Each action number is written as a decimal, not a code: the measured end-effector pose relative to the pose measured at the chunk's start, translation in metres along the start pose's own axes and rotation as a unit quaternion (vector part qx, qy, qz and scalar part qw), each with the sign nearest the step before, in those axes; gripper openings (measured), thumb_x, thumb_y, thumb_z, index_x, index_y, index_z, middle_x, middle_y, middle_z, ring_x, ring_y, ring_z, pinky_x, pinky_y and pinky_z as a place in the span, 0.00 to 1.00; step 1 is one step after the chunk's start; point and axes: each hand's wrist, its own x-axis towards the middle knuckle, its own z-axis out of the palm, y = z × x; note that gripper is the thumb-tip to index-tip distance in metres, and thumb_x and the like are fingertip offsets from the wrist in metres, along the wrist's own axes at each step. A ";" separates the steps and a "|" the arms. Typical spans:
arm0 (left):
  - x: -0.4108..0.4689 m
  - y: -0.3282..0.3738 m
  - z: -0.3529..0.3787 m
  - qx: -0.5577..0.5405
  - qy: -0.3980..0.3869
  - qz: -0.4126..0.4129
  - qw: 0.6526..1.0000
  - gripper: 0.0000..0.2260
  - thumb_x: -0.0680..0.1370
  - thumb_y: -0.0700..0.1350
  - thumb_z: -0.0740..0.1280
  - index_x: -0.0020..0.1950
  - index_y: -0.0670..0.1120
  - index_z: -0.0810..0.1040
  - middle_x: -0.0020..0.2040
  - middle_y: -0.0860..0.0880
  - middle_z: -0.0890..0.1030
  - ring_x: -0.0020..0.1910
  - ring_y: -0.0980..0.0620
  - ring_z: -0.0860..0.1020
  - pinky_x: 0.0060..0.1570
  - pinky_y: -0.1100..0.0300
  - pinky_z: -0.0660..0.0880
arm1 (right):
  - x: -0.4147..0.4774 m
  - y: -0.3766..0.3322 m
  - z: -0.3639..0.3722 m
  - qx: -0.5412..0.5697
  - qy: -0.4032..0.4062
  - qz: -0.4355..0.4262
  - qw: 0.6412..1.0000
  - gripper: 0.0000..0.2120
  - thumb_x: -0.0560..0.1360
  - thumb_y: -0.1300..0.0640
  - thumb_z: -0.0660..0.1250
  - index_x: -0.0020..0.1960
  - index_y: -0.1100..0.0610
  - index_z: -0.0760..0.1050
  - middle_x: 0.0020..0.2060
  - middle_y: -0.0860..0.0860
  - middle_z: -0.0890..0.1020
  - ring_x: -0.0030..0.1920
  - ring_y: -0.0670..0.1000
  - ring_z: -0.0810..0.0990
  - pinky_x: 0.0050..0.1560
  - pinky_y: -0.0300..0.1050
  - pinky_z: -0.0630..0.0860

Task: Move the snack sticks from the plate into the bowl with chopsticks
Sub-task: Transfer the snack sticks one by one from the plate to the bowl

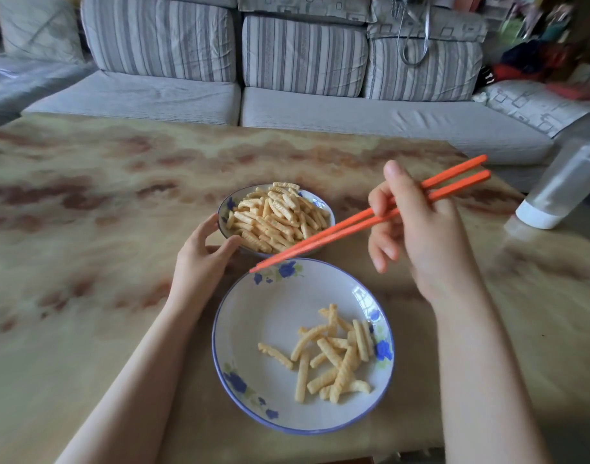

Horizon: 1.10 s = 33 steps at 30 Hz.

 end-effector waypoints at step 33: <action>-0.001 -0.001 0.000 -0.007 -0.002 0.002 1.000 0.21 0.77 0.45 0.70 0.70 0.54 0.74 0.45 0.50 0.85 0.40 0.52 0.84 0.46 0.59 0.79 | 0.002 0.001 0.000 0.047 0.152 -0.015 0.987 0.21 0.83 0.54 0.57 0.31 0.57 0.67 0.24 0.47 0.71 0.16 0.47 0.64 0.20 0.39 0.64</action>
